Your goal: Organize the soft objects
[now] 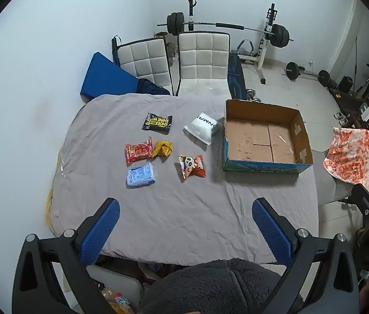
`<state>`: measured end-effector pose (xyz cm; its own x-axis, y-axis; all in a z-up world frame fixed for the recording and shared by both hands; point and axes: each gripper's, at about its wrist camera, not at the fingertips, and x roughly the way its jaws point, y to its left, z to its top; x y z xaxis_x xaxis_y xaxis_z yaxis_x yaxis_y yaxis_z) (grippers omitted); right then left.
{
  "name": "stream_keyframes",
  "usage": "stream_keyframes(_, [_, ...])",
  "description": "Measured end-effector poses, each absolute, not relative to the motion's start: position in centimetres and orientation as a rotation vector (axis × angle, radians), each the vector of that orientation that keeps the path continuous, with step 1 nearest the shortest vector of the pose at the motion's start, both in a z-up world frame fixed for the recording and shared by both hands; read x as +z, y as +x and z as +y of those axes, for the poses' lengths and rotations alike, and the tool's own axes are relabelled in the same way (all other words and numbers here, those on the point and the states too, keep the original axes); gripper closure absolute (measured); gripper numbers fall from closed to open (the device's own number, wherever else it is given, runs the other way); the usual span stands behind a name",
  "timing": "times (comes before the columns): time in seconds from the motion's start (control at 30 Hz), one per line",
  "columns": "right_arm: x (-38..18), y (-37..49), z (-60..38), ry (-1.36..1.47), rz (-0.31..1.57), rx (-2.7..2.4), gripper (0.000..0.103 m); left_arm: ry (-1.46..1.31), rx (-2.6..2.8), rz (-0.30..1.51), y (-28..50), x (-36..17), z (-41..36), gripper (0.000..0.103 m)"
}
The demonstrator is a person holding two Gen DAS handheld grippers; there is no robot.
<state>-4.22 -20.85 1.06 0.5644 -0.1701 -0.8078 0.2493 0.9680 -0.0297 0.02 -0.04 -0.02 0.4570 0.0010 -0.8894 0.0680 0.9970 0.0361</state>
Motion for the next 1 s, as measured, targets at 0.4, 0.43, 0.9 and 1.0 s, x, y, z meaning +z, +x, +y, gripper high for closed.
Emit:
stream_keyframes(0.4, [0.8,-4.2,-20.9,0.089,0.938,-0.255,0.0,0.08,-0.042,1.078,0.3,0.2,-0.9,0.0])
stream_keyframes(0.43, [0.8,-4.2,-21.0,0.088,0.939,-0.257,0.0,0.08,-0.043,1.079,0.3,0.2,-1.1,0.0])
stream_keyframes(0.9, [1.5,-3.5,-21.1,0.081,0.93,-0.267,0.0,0.062,-0.051,1.074,0.6,-0.1,-0.7,0.0])
stream_keyframes(1.0, [1.4,-3.2,-21.2,0.081,0.933,-0.267,0.0,0.063,-0.05,1.075,0.6,-0.2,-0.9,0.0])
